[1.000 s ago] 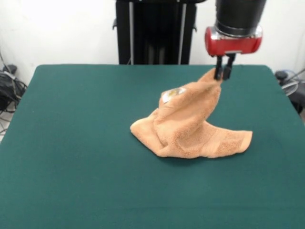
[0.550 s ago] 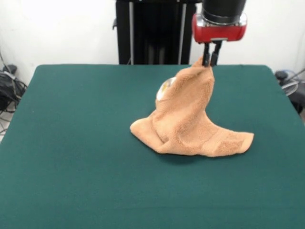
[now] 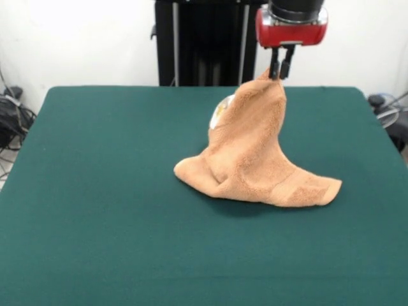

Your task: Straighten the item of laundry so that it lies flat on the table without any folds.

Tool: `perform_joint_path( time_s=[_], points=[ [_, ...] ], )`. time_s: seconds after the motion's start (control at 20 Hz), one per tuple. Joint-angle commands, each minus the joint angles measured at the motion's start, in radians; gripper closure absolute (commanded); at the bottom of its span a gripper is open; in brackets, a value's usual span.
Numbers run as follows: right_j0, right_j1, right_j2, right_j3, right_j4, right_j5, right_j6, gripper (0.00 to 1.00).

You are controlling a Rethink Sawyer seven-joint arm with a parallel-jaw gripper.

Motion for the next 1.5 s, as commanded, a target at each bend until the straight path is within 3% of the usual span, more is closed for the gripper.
perform_joint_path(
  time_s=[0.05, 0.7, 1.5],
  points=[
    [0.031, -0.011, 0.032, 0.155, 0.01, -0.115, 0.22, 1.0],
    [0.124, -0.062, -0.021, 0.287, 0.075, -0.199, 0.31, 1.0],
    [0.122, -0.088, 0.015, 0.356, 0.154, -0.228, 0.294, 1.0]
  ],
)
